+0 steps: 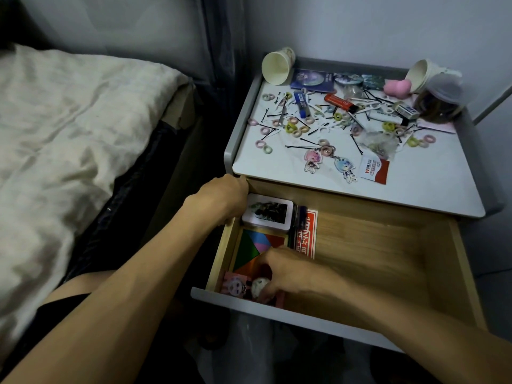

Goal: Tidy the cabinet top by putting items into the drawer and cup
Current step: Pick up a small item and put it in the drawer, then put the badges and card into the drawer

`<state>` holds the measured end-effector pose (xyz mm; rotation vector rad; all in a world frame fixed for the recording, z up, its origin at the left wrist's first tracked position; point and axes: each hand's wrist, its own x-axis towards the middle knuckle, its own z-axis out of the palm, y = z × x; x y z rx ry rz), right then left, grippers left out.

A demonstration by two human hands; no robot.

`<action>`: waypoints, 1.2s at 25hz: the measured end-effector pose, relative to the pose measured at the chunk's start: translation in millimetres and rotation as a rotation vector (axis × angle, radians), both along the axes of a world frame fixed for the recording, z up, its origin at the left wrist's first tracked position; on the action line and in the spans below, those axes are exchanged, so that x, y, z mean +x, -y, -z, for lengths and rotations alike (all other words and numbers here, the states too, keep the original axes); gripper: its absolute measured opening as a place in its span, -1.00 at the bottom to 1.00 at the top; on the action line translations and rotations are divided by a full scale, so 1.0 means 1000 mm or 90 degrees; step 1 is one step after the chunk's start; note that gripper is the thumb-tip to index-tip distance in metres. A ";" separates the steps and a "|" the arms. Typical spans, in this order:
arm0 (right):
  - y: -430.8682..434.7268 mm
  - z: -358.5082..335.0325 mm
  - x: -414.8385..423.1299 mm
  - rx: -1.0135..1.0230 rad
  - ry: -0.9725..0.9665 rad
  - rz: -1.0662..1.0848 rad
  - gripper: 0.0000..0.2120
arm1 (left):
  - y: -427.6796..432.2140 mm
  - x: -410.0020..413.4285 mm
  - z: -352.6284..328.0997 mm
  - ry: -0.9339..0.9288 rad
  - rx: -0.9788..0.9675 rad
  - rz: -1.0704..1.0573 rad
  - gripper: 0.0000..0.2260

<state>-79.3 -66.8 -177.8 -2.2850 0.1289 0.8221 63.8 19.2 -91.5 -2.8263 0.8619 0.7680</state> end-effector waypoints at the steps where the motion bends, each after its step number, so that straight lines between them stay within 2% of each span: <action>1: 0.000 -0.001 -0.002 0.000 0.022 0.002 -0.55 | 0.000 0.000 0.002 -0.001 0.000 -0.002 -0.76; 9: -0.003 -0.005 -0.010 -0.024 0.083 -0.061 -0.62 | 0.000 0.001 0.003 -0.011 0.000 0.012 -0.79; 14: 0.014 -0.010 -0.006 0.005 0.103 -0.002 -0.64 | 0.002 0.001 -0.004 0.049 -0.001 0.051 -0.89; 15: 0.024 -0.018 -0.003 -0.001 0.125 0.025 -0.66 | 0.004 0.002 -0.006 0.089 -0.025 0.062 -0.97; 18: 0.058 -0.055 0.004 0.005 0.191 0.141 -0.78 | 0.010 0.002 -0.012 0.141 -0.189 0.028 -0.84; 20: 0.084 -0.080 0.004 0.032 0.234 0.235 -0.85 | 0.018 -0.001 -0.021 0.073 -0.346 -0.017 -0.83; 22: 0.109 -0.098 0.003 0.043 0.281 0.313 -0.88 | 0.025 -0.004 -0.032 -0.002 -0.450 -0.043 -0.84; 25: 0.146 -0.113 0.006 -0.006 0.340 0.367 -0.87 | 0.040 -0.001 -0.049 -0.066 -0.503 -0.045 -0.87; 30: 0.194 -0.129 0.035 -0.085 0.378 0.395 -0.84 | 0.089 0.016 -0.066 -0.049 -0.563 -0.053 -0.88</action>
